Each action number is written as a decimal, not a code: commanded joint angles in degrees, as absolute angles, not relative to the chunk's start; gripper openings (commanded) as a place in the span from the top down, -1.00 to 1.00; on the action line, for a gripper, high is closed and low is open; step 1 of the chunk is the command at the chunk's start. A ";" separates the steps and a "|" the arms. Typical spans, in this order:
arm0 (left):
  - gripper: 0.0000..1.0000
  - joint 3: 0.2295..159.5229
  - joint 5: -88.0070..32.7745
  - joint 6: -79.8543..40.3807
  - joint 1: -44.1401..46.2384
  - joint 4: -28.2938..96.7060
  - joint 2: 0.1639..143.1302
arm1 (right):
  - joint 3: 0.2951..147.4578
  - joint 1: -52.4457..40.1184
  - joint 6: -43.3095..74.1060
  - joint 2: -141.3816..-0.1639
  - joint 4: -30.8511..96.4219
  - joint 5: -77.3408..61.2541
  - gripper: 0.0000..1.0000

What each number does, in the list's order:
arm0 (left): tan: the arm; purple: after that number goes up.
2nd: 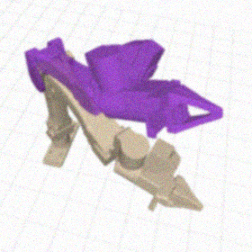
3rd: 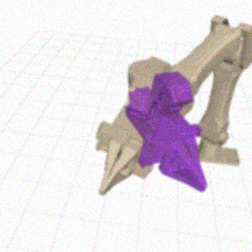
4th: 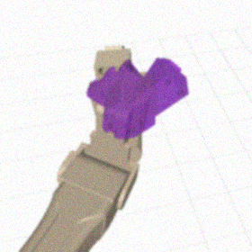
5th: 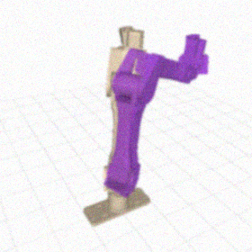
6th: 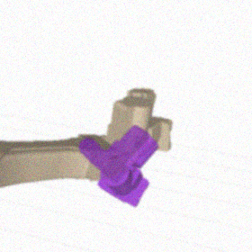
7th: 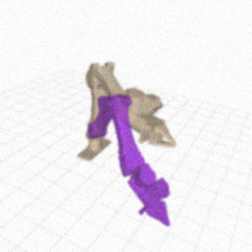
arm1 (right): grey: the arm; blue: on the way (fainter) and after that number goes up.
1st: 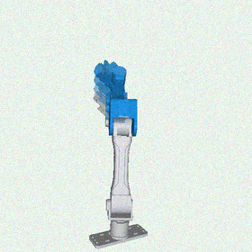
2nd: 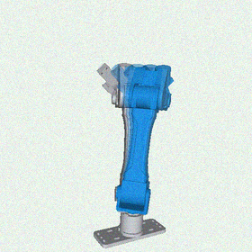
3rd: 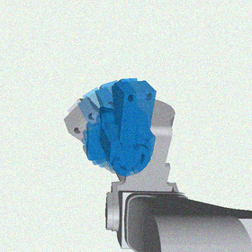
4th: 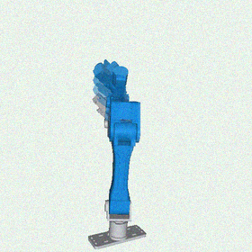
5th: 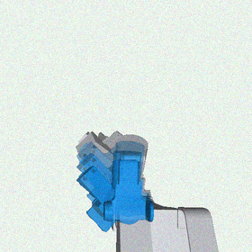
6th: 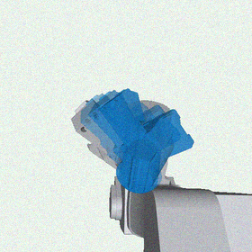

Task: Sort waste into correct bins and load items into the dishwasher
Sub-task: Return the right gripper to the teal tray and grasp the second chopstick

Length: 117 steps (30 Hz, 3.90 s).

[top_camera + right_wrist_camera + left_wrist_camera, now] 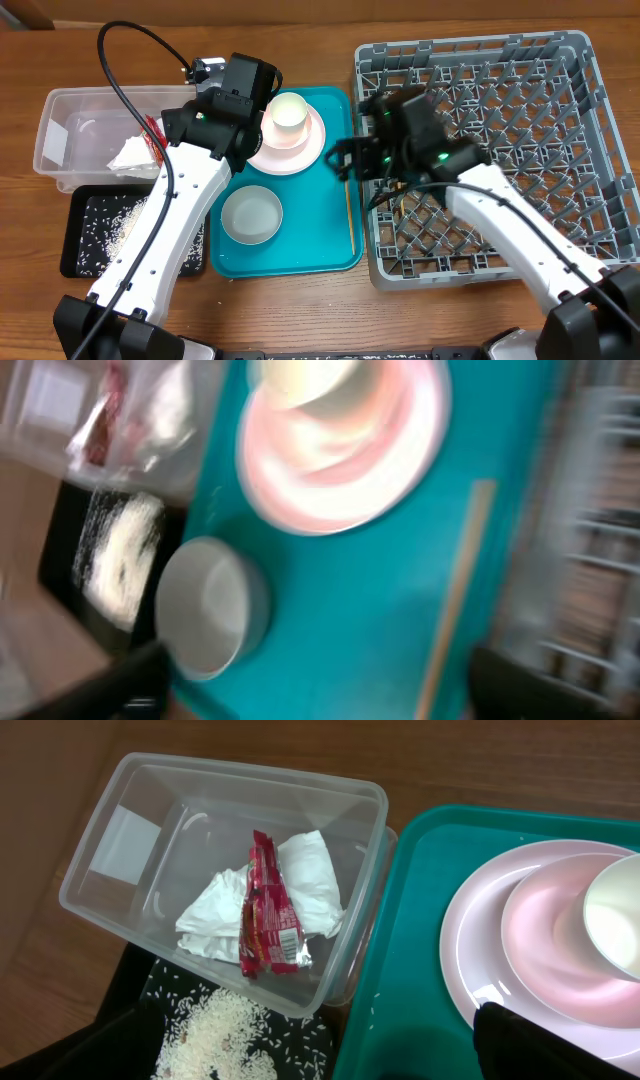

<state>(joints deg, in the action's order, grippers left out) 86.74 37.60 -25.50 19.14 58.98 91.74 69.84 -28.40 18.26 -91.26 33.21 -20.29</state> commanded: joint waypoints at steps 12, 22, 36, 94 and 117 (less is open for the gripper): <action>-1.00 87.96 38.92 -25.30 19.14 58.89 91.72 | 69.69 -40.16 27.42 -94.63 31.75 -3.18 -0.25; -1.00 87.96 38.92 -25.30 19.14 58.89 91.72 | 68.47 -40.60 35.83 -102.15 34.76 9.02 -0.21; -1.00 87.96 38.92 -25.30 19.14 58.89 91.72 | 68.47 -40.60 35.83 -107.39 31.70 8.99 -0.19; -1.00 87.96 38.94 -25.30 19.14 58.89 91.72 | 67.05 -43.03 39.24 -110.72 28.42 16.51 0.24; -1.00 87.96 38.92 -25.30 19.16 58.89 91.72 | 66.89 -43.03 39.03 -111.26 28.60 20.99 0.10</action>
<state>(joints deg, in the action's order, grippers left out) 86.74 37.58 -25.50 19.14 58.96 91.74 67.44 -43.35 38.79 -110.37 28.34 17.58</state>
